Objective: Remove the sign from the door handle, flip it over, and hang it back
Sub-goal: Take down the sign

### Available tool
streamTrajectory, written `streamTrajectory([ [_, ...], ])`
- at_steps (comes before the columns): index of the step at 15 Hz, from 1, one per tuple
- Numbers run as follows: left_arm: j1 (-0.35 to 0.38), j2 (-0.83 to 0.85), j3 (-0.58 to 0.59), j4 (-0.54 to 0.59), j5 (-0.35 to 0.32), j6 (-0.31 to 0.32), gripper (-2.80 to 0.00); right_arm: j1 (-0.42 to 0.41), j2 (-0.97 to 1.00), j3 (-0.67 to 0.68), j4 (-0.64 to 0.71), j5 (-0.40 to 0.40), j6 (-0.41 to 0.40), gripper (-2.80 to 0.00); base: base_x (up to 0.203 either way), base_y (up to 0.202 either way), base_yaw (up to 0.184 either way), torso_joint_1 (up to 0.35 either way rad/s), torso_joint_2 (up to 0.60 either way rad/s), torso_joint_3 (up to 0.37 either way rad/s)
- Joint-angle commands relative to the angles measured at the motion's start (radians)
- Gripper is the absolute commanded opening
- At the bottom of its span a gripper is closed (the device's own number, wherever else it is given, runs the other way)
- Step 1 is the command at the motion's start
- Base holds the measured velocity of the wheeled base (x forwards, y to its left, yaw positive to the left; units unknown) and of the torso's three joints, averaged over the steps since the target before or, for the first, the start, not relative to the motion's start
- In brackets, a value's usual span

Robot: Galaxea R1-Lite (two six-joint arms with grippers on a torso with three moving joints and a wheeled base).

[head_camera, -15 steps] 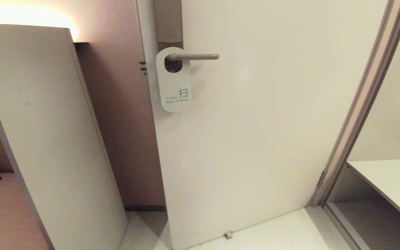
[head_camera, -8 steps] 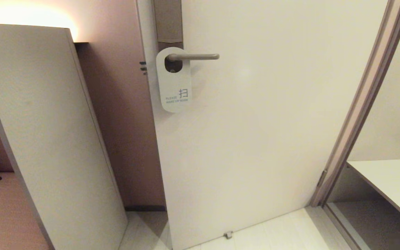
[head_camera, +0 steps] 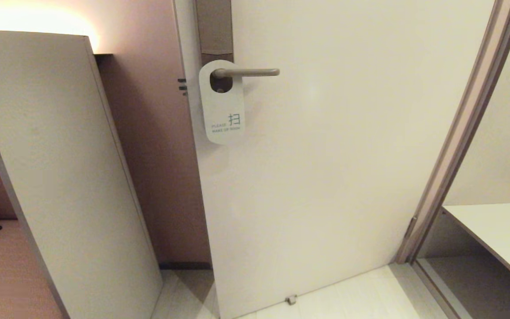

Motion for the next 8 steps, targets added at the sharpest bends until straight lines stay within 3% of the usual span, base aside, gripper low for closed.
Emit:
streamTrajectory([
  [1,0.001,0.108,-0.042,0.001,0.002,0.000,-2.80,0.000,0.001,0.000,0.000,0.001,-0.001,-2.80,0.000,0.000,0.000,0.000,0.00,0.000],
  [6,0.001,0.271,-0.118,-0.013,-0.011,-0.004,-2.80,0.000,0.001,0.000,0.000,0.001,-0.001,-2.80,0.000,0.000,0.000,0.000,0.00,0.000],
  [8,0.003,0.357,-0.131,-0.085,-0.046,-0.024,-2.80,0.000,0.001,0.000,0.000,0.001,-0.001,-2.80,0.000,0.000,0.000,0.000,0.00,0.000],
])
